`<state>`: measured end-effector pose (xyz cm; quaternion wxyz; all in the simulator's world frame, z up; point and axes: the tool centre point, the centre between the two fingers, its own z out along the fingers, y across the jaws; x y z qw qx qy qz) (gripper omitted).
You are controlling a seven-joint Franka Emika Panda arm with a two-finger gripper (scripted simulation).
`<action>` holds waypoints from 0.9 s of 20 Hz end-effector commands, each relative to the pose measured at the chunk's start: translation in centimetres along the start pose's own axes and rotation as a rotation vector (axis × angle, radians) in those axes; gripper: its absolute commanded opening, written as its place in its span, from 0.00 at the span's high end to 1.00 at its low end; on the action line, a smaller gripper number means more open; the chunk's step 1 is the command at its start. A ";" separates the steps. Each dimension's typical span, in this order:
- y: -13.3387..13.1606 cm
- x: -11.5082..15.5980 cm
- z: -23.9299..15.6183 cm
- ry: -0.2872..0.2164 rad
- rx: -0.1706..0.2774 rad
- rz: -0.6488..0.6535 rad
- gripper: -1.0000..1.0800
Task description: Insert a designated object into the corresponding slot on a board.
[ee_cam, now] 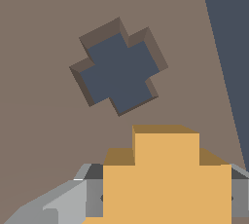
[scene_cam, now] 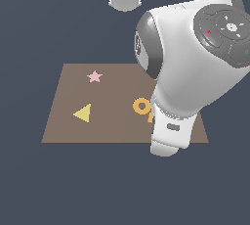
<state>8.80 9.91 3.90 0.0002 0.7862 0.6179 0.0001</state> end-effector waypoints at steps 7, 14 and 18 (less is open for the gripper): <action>-0.9 4.3 -0.1 0.000 0.000 -0.282 1.00; -1.9 6.2 -0.2 0.000 0.001 -0.420 1.00; -2.3 6.7 -0.2 0.000 0.001 -0.459 1.00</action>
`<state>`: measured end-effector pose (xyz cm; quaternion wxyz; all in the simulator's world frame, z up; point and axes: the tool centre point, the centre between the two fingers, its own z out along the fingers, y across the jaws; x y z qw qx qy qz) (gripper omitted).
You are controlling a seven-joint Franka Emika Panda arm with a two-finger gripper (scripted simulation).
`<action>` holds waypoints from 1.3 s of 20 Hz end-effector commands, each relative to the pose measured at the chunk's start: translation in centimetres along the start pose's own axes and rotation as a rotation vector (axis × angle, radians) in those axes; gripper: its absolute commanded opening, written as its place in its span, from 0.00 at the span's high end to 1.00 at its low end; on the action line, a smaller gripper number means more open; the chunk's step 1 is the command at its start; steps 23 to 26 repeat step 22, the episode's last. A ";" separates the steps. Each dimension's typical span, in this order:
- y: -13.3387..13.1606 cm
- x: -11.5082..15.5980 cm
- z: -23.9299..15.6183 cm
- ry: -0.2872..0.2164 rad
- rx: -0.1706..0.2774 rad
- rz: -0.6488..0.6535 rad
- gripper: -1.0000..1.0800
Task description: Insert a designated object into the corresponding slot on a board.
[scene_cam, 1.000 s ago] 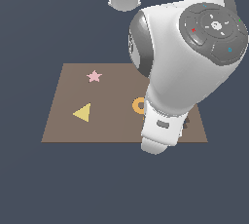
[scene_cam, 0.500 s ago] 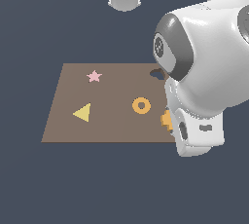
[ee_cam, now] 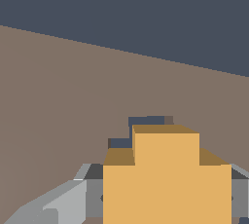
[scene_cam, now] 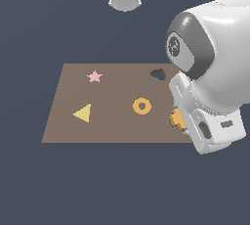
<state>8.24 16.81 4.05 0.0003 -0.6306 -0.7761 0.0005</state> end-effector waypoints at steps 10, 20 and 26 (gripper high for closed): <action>-0.1 0.3 0.7 -0.001 -0.001 -0.022 1.00; -0.1 0.3 1.0 -0.001 -0.001 -0.022 0.04; -0.1 0.3 1.0 -0.001 -0.001 -0.022 0.04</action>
